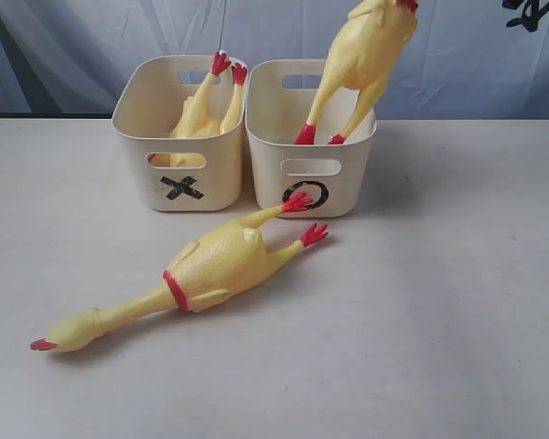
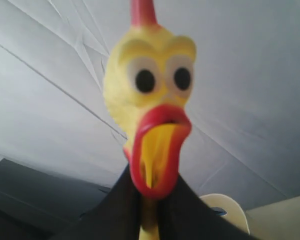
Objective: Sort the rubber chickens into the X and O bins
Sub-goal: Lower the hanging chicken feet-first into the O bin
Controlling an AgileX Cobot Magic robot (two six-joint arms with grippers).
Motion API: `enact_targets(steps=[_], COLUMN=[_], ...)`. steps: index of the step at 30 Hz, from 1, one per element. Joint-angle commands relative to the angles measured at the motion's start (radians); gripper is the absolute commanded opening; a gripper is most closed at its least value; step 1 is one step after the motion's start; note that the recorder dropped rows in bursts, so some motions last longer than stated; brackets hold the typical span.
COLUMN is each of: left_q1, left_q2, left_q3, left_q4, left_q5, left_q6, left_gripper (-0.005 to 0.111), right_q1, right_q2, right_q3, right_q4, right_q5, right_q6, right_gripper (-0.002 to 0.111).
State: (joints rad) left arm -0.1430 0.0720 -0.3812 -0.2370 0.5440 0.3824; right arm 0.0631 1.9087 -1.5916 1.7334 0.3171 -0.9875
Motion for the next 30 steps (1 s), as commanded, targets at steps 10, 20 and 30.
enact_targets(steps=[10,20,30], left_q1=[0.000,0.000,0.000], left_q2=[-0.007,-0.007,-0.007], left_q3=[0.003,0.003,0.003], left_q4=[0.000,0.000,0.000], left_q5=[-0.012,-0.012,-0.012], left_q6=[-0.005,-0.005,-0.005], left_gripper=[0.000,0.000,0.000], right_q1=[0.074,0.115,0.137], right_q2=[0.083,0.118,0.151], right_q3=[-0.012,-0.020,-0.022], right_q4=[0.011,0.011,0.011], right_q5=[0.035,0.030,0.008], right_q6=[-0.042,-0.067,-0.097], right_gripper=[-0.001,-0.001,-0.001])
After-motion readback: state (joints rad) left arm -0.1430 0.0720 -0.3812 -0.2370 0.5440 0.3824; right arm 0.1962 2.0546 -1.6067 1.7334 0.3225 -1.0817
